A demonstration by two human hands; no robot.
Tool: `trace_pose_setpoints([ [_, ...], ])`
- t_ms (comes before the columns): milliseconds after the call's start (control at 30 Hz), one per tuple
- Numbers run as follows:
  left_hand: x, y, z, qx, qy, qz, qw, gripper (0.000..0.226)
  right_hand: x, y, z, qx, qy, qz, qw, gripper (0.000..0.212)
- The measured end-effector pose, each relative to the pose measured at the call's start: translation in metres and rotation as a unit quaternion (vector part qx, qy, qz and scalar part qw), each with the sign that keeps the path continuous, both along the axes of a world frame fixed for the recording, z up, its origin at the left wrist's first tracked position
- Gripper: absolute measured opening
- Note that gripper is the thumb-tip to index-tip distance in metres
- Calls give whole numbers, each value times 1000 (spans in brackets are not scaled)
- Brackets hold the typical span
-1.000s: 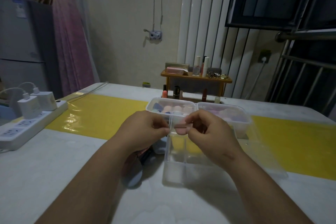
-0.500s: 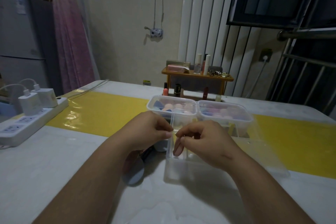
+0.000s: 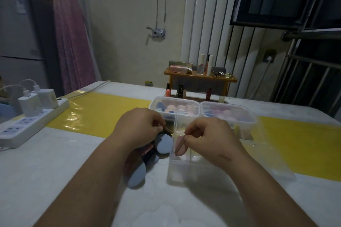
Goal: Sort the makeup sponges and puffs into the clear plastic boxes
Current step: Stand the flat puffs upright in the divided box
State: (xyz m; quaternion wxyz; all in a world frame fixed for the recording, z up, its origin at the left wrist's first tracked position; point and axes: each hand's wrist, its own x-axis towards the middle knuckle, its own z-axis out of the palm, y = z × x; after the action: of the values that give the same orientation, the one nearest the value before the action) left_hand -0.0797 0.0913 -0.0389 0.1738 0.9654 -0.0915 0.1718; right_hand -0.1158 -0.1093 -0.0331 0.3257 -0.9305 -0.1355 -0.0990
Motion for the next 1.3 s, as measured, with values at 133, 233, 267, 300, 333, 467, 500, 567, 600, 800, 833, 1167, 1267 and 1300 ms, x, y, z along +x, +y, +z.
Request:
trace_pose_setpoints([
  [133, 1, -1, -3, 21, 9, -4, 1000, 17, 0, 3, -1, -30, 8, -3, 1000, 6],
  [233, 1, -2, -3, 38, 10, -6, 999, 17, -1, 6, -1, -52, 12, 0, 999, 4],
  [267, 1, -3, -3, 44, 9, -5, 999, 17, -2, 8, -1, -58, 16, 6, 998, 2],
  [300, 1, -3, -3, 51, 7, -5, 999, 17, -2, 9, -1, -65, 21, 15, 998, 1],
  [333, 1, -3, -4, 60, 5, -6, 998, 16, -3, 10, -1, -76, 25, 22, 997, 2],
  [467, 2, -4, -6, 92, -2, -12, 996, 12, -5, 13, 1, -120, 37, 45, 991, 13],
  [500, 2, -4, -6, 96, -2, -13, 995, 12, -5, 13, 2, -124, 38, 50, 990, 14],
  [567, 1, -4, -6, 108, -2, -17, 994, 15, -5, 12, 1, -122, 38, 55, 990, 16],
  [600, 1, -5, -6, 113, -2, -20, 993, 16, -5, 11, 0, -116, 38, 55, 991, 16],
  [800, 1, -5, -6, 138, -1, -29, 990, 25, 0, 8, -6, -67, 17, 48, 996, 13],
  [833, 1, -5, -6, 142, -1, -30, 989, 28, 0, 8, -7, -57, 12, 49, 997, 12],
  [1167, 3, -6, -8, 135, 22, -42, 990, 24, 5, -7, -1, 28, -25, 80, 996, 19],
  [1267, 3, -8, -8, 133, 22, -48, 990, 17, 8, -6, -3, 28, -31, 81, 996, 17],
  [1300, 3, -8, -8, 132, 23, -52, 990, 14, 8, -5, -3, 25, -33, 80, 996, 16],
])
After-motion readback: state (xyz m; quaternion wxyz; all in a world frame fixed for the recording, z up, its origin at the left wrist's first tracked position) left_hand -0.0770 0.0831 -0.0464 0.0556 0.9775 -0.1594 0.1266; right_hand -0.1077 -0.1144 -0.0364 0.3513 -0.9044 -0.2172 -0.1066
